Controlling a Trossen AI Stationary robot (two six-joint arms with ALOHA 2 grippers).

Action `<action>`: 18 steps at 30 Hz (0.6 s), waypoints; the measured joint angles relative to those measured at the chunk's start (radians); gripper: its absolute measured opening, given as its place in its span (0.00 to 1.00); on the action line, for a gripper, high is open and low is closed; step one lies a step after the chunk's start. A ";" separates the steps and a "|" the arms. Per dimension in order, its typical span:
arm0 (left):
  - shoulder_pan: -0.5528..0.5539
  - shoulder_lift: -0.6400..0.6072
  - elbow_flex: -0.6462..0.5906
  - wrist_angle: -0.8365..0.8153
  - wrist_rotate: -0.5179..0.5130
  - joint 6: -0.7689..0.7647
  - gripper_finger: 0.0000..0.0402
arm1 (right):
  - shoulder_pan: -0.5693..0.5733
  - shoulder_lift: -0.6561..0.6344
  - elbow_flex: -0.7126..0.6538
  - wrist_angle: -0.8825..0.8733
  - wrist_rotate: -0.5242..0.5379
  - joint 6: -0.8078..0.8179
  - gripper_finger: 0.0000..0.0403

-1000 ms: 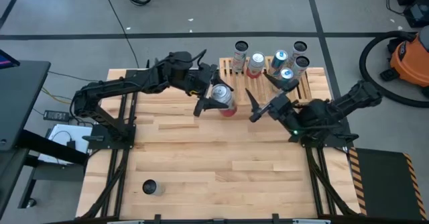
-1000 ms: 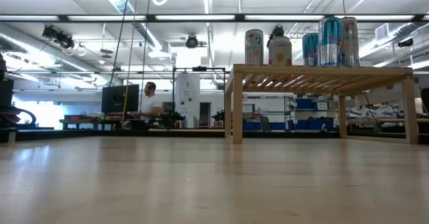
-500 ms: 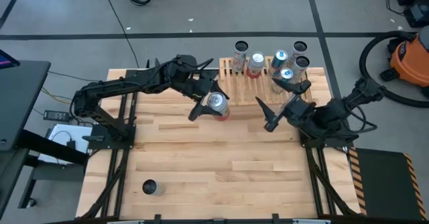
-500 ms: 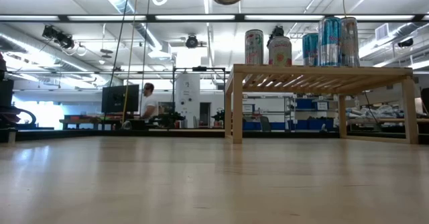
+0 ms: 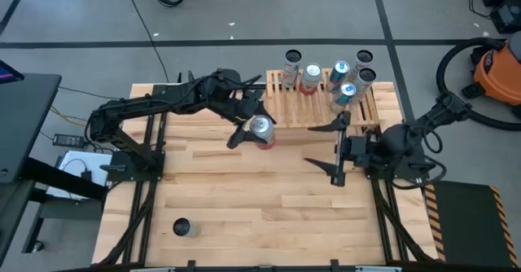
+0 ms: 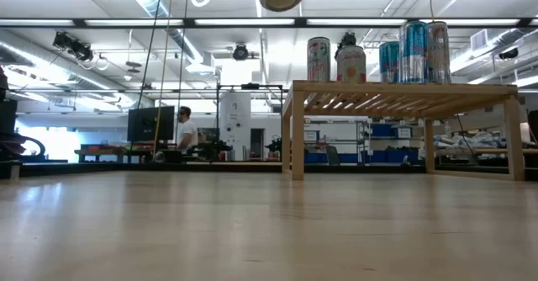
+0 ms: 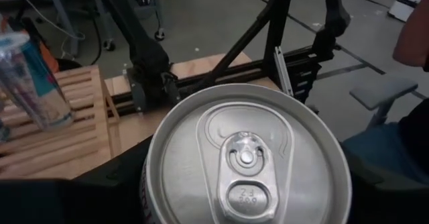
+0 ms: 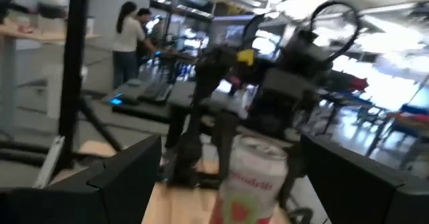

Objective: Place canned beverage on shelf
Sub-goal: Put the pink-white soda can on the shelf aligned with the other pink-white soda can

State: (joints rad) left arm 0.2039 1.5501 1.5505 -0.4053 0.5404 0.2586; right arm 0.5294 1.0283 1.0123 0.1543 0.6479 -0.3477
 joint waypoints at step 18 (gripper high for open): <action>-0.060 0.000 0.001 -0.080 0.000 0.139 0.74 | -0.212 0.047 0.000 -0.172 -0.299 0.226 0.90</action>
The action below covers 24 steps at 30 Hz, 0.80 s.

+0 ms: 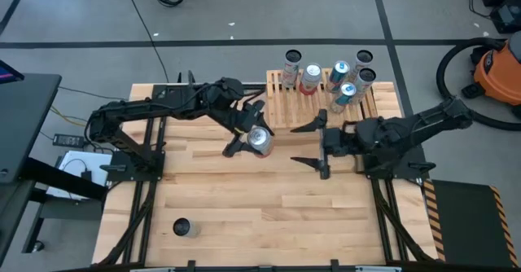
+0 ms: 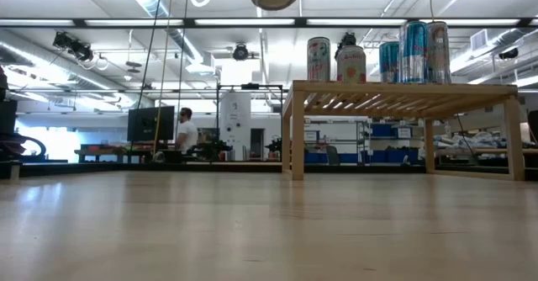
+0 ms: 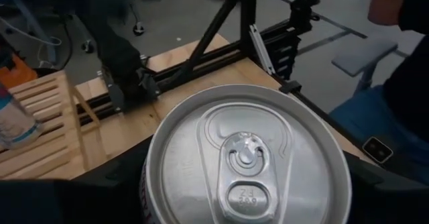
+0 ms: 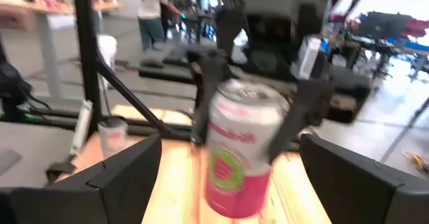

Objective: Place canned beverage on shelf
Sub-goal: Put the pink-white soda can on the shelf aligned with the other pink-white soda can

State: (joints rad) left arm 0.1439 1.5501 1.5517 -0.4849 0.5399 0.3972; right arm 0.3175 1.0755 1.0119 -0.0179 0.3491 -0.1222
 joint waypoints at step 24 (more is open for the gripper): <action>-0.096 0.000 0.000 -0.038 -0.001 0.010 0.75 | -0.079 0.301 0.000 0.211 -0.145 0.041 0.90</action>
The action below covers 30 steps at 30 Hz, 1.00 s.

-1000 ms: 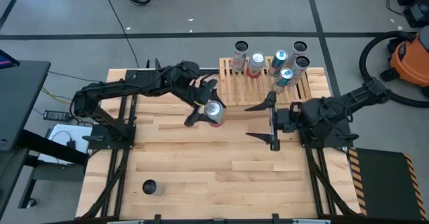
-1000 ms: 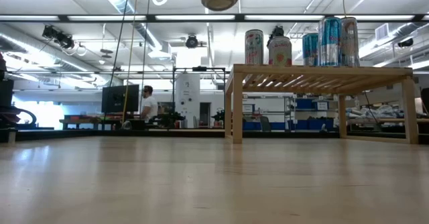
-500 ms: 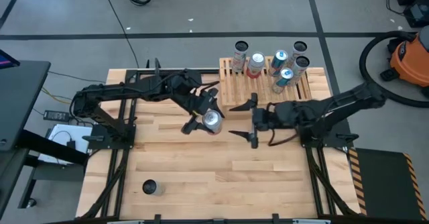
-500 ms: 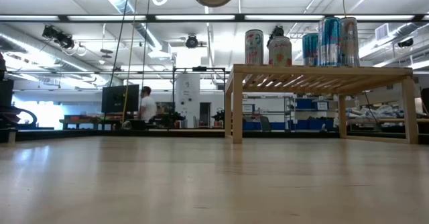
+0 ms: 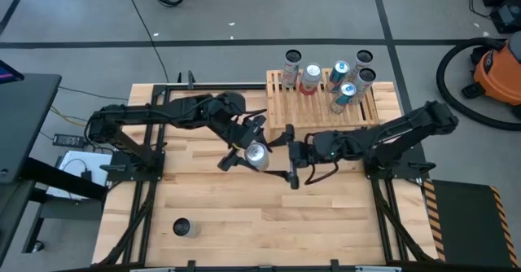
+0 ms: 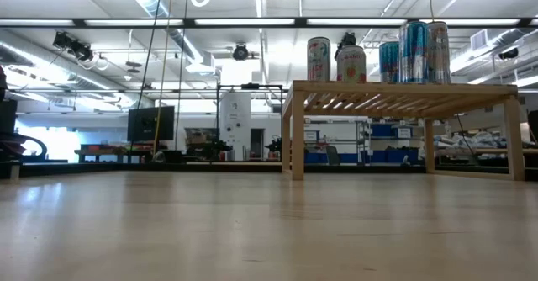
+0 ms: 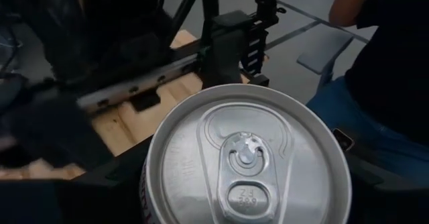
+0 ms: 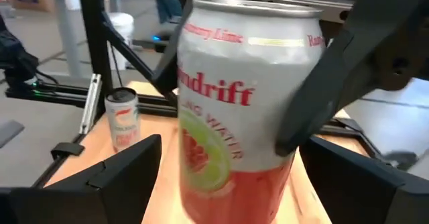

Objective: Place canned beverage on shelf
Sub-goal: Put the pink-white soda can on the shelf aligned with the other pink-white soda can

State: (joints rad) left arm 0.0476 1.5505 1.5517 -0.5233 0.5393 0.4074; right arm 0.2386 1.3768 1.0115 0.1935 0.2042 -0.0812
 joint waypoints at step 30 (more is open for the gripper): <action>-0.029 0.001 0.000 0.035 -0.007 0.021 0.75 | -0.020 0.077 0.000 0.145 -0.071 -0.053 0.76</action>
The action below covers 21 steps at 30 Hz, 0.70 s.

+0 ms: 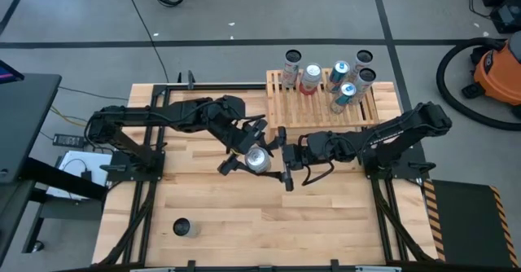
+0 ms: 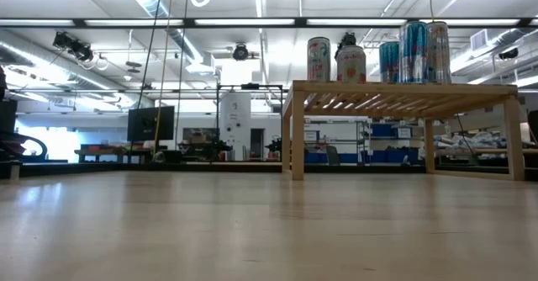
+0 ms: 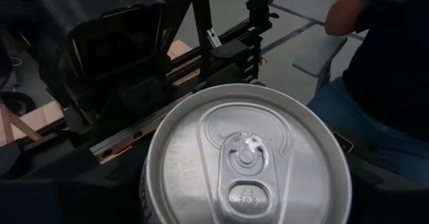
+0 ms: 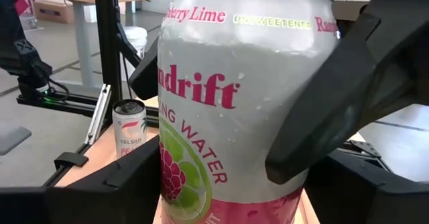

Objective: Place canned beverage on shelf
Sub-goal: Put the pink-white soda can on the shelf aligned with the other pink-white soda can

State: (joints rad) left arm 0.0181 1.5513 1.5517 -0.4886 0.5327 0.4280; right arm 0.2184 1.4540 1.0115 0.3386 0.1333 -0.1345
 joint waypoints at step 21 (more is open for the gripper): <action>-0.001 0.000 0.000 0.010 -0.026 -0.049 0.78 | 0.000 0.000 0.000 0.001 0.001 -0.003 0.73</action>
State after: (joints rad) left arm 0.0174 1.5513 1.5517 -0.4785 0.5068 0.3794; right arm 0.2180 1.4536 1.0115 0.3393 0.1344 -0.1374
